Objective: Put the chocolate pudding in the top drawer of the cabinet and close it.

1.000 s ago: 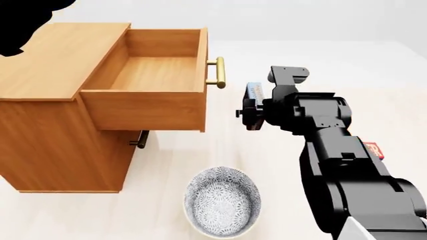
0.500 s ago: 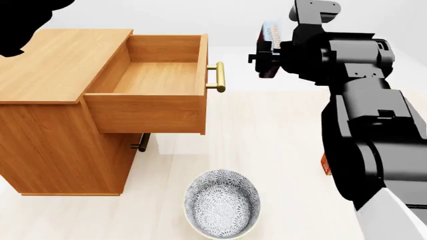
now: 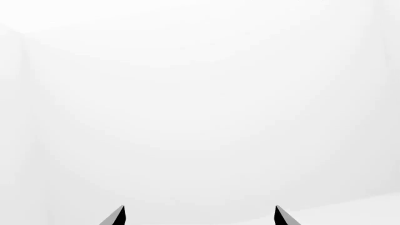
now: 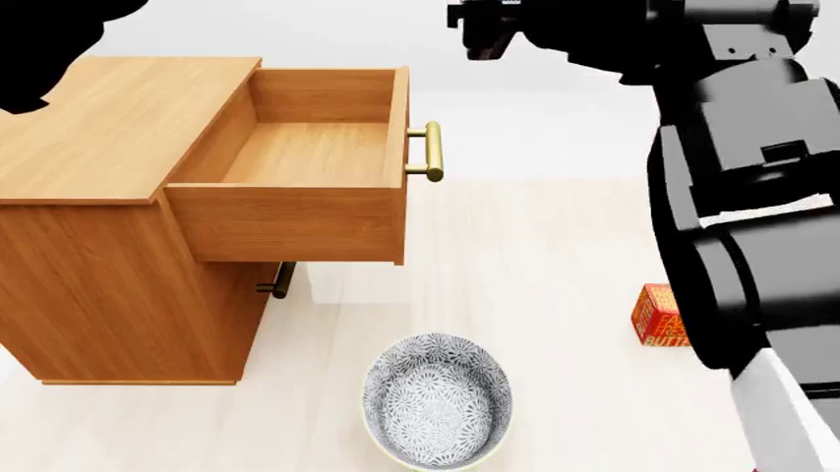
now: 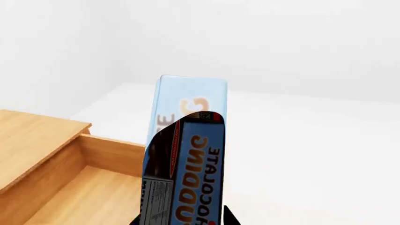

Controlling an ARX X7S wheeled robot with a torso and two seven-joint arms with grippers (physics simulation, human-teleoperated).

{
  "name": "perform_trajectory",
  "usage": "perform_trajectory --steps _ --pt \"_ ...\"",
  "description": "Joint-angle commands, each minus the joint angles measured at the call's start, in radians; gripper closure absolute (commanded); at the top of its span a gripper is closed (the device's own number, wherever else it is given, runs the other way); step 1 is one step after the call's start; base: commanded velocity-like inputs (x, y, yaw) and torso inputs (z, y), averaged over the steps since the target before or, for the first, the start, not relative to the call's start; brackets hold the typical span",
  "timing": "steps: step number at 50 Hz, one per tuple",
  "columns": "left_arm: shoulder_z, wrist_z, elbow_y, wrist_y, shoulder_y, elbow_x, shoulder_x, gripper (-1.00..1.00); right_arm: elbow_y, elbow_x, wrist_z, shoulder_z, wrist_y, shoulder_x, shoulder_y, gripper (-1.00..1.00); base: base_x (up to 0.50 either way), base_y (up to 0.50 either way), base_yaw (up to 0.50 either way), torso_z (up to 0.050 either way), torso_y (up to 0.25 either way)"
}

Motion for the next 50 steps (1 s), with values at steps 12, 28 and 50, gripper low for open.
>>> perform_trajectory --steps 12,28,50 --pt "0.003 -0.006 0.003 -0.003 -0.001 0.013 0.0 -1.0 -0.095 1.167 0.107 -1.049 -0.164 -0.009 0.059 1.0 0.0 0.0 0.0 0.0 0.0" --pt "0.003 -0.021 0.004 -0.014 -0.003 0.017 0.0 -1.0 -0.222 1.426 0.166 -1.28 -0.243 -0.009 0.049 1.0 0.0 0.0 0.0 0.0 0.0" --pt "0.002 -0.047 0.004 -0.04 -0.007 0.018 0.002 -1.0 -0.282 1.435 0.195 -1.279 -0.247 -0.009 -0.016 1.0 0.0 0.0 0.0 0.0 0.0"
